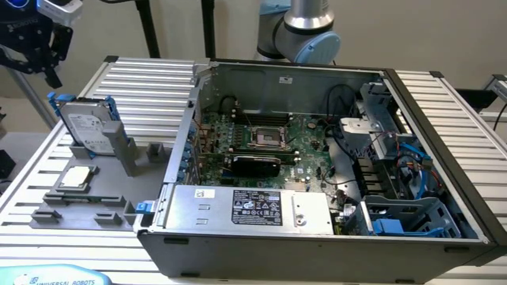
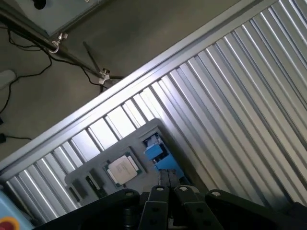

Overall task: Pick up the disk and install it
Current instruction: 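Pick up the disk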

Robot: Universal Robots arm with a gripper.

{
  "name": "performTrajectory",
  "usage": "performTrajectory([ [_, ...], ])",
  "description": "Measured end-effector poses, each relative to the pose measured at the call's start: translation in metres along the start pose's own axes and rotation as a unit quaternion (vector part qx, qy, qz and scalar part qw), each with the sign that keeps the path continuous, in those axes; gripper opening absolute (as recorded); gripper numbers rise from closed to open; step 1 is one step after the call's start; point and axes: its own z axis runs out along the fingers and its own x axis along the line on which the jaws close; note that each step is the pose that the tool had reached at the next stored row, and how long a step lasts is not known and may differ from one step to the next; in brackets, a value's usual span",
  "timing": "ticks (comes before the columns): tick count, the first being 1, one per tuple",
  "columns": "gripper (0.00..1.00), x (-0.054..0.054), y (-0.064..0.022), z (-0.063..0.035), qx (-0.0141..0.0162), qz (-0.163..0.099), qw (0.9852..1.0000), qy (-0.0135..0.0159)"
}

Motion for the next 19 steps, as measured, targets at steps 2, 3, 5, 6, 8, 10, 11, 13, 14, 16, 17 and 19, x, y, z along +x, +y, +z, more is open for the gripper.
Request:
performTrajectory([
  [2,0.11,0.0,0.0,0.0002,0.0001,-0.018,0.9998,0.0006],
  [3,0.11,0.0,0.0,0.0003,0.0001,-0.027,0.9996,0.0008],
  [5,0.11,0.0,0.0,0.0004,0.0002,-0.043,0.9991,0.0014],
  [6,0.11,0.0,0.0,0.0005,0.0002,-0.052,0.9986,0.0016],
  [8,0.11,0.0,0.0,0.0006,0.0003,-0.069,0.9976,0.0022],
  [10,0.11,-0.0001,-0.0001,0.0007,0.0002,-0.083,0.9966,0.0027],
  [11,0.11,-0.0001,-0.0002,0.0008,0.0002,-0.089,0.996,0.0029],
  [13,0.11,-0.0003,-0.0004,0.0009,0.0002,-0.102,0.9948,0.0033],
  [14,0.11,-0.0004,-0.0006,0.001,0.0002,-0.108,0.9941,0.0036],
  [16,0.11,-0.0007,-0.0011,0.001,0.0001,-0.118,0.993,0.004],
  [17,0.11,-0.0009,-0.0014,0.0011,0.0,-0.123,0.9924,0.0042],
  [19,0.11,-0.0013,-0.002,0.0014,0.0001,-0.132,0.9913,0.0045],
])
